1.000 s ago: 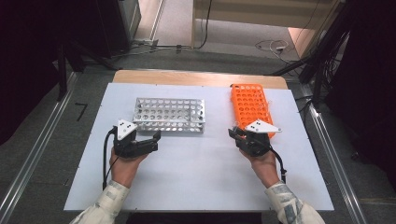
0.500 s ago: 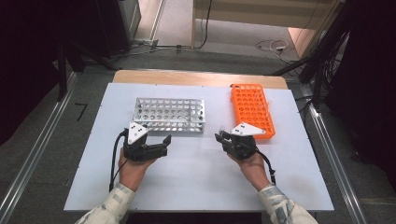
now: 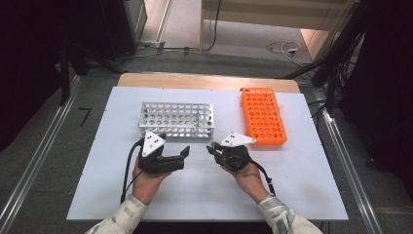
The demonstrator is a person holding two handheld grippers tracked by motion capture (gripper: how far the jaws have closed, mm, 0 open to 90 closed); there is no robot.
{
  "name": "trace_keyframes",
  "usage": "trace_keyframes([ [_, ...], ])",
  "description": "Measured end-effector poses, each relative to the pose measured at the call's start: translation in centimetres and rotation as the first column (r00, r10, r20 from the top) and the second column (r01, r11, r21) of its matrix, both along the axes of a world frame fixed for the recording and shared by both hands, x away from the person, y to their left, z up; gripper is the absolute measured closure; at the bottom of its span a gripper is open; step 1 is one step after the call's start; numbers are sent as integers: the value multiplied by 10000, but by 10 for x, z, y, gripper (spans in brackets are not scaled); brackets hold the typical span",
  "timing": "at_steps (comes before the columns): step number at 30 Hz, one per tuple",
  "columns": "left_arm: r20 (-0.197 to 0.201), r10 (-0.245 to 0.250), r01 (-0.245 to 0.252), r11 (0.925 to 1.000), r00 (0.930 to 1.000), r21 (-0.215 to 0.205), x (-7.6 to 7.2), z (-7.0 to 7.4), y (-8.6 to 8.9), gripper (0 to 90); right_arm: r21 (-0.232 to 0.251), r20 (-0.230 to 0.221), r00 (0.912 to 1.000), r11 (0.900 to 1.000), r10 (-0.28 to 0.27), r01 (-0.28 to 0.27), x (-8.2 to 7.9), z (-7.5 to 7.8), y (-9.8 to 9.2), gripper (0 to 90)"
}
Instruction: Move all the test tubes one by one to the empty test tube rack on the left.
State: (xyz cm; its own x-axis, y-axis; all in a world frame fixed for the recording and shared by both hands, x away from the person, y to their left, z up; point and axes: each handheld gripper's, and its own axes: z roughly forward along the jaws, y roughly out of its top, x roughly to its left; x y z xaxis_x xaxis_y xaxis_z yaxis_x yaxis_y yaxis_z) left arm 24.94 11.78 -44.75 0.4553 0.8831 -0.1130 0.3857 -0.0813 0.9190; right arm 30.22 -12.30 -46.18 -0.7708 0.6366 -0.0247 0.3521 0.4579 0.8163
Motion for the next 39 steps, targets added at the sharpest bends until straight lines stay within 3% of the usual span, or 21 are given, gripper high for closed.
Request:
trace_keyframes([
  [10,190,-761,761,9971,9969,9,-4,0,-14,164,-135,-113,9985,9984,541,-543,-8,-5,21,737],
  [17,269,-1262,1263,9920,9916,-28,-5,-1,-22,304,-56,-161,9959,9960,895,-896,-10,-4,32,737],
  [28,515,-1466,1457,9891,9879,200,-7,-4,-24,622,70,-215,9918,9921,1257,-1256,-17,-1,41,737],
  [39,507,-1545,1533,9878,9867,261,-7,-5,-26,735,87,-276,9915,9919,1269,-1267,-16,-2,41,737],
])
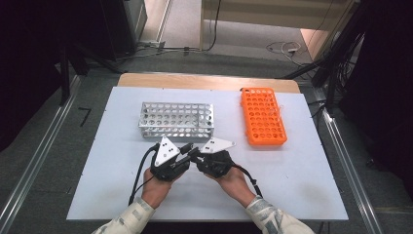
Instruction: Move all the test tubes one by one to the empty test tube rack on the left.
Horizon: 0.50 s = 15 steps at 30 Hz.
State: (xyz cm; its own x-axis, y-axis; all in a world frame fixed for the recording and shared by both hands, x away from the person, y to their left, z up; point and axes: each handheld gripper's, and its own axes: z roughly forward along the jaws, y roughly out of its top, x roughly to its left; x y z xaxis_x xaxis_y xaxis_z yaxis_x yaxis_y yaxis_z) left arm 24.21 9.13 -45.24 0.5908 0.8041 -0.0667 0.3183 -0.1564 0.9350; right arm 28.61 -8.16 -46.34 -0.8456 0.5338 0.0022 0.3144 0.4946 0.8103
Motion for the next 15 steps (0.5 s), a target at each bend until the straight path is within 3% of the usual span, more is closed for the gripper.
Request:
trace_keyframes([
  [8,-80,66,-67,9999,9999,-96,1,0,1,754,14,-115,9999,10000,6,-6,1,0,-1,726],
  [11,-134,139,-142,9996,9998,-237,2,2,3,755,51,-170,9998,10000,83,-82,1,0,-1,633],
  [15,-193,228,-233,9994,9996,-252,4,3,7,755,28,-103,9997,9997,243,-242,1,2,-3,446],
])
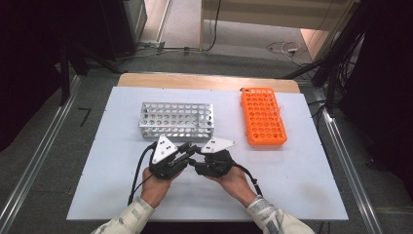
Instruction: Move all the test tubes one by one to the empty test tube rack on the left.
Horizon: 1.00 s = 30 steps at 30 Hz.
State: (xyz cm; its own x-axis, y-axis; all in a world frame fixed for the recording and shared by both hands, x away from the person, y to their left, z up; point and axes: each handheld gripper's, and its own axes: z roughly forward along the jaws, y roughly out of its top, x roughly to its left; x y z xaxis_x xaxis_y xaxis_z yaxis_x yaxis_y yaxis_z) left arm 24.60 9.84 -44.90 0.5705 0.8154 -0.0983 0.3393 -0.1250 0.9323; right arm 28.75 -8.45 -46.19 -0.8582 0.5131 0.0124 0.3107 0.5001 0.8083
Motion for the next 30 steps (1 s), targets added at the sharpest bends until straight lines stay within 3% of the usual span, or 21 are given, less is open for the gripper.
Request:
trace_keyframes([
  [6,-71,384,-385,9991,9992,-185,5,5,12,755,-106,-31,9998,9998,-171,171,4,3,-9,328],
  [18,-94,925,-928,9948,9957,-414,13,14,29,755,-41,-247,9967,9970,-778,777,13,9,-35,220],
  [30,-14,1526,-1524,9869,9883,-519,22,22,47,755,12,-310,9892,9897,-1431,1432,22,10,-56,190],
])
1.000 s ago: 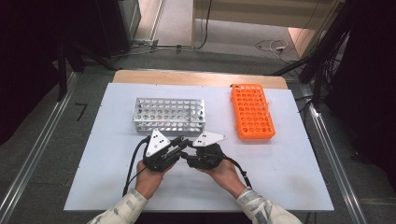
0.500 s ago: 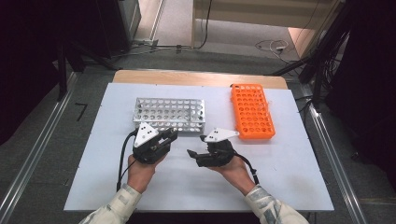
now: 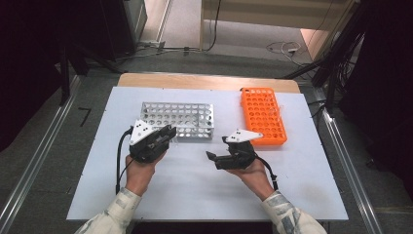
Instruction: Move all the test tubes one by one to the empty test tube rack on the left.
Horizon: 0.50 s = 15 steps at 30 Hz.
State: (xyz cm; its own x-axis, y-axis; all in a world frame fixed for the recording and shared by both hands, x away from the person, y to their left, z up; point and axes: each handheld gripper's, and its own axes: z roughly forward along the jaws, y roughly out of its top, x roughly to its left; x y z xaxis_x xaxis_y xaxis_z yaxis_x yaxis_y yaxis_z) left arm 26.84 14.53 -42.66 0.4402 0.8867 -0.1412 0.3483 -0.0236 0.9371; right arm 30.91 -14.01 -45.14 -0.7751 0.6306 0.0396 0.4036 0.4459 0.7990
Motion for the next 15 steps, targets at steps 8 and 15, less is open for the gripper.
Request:
trace_keyframes([
  [8,83,419,-418,9990,9991,-150,6,11,14,755,44,-60,9999,9999,-145,146,2,0,-4,191],
  [15,89,820,-817,9964,9966,-233,14,17,24,755,36,-70,9998,9998,-202,202,2,0,-5,192],
])
